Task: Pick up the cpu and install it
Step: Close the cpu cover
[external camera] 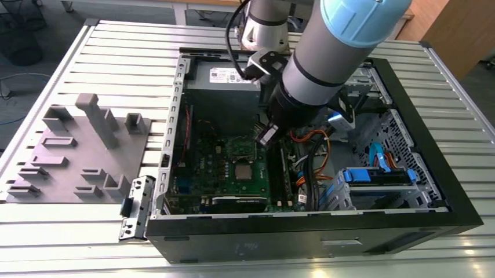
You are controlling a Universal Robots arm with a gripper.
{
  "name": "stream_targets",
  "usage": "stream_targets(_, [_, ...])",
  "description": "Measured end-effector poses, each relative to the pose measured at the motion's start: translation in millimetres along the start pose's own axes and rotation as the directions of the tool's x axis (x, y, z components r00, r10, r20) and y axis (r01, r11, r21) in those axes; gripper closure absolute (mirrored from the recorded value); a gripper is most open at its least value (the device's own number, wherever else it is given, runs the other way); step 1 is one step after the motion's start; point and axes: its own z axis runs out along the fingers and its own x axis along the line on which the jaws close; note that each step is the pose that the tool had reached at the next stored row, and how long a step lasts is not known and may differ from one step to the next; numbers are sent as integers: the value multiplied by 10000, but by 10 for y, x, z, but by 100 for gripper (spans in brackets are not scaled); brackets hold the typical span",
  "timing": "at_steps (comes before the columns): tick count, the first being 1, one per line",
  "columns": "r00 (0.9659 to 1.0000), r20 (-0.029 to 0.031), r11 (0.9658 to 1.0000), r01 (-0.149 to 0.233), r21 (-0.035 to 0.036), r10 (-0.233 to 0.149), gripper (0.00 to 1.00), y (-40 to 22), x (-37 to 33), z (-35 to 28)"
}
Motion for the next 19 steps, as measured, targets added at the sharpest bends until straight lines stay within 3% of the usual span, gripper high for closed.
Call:
stream_targets(7, [10000, 2, 10000, 0, -8, 0, 89, -10, -36, -12])
stream_targets(19, [10000, 22, 10000, 28, -30, -28, 89, 48, -104, 5])
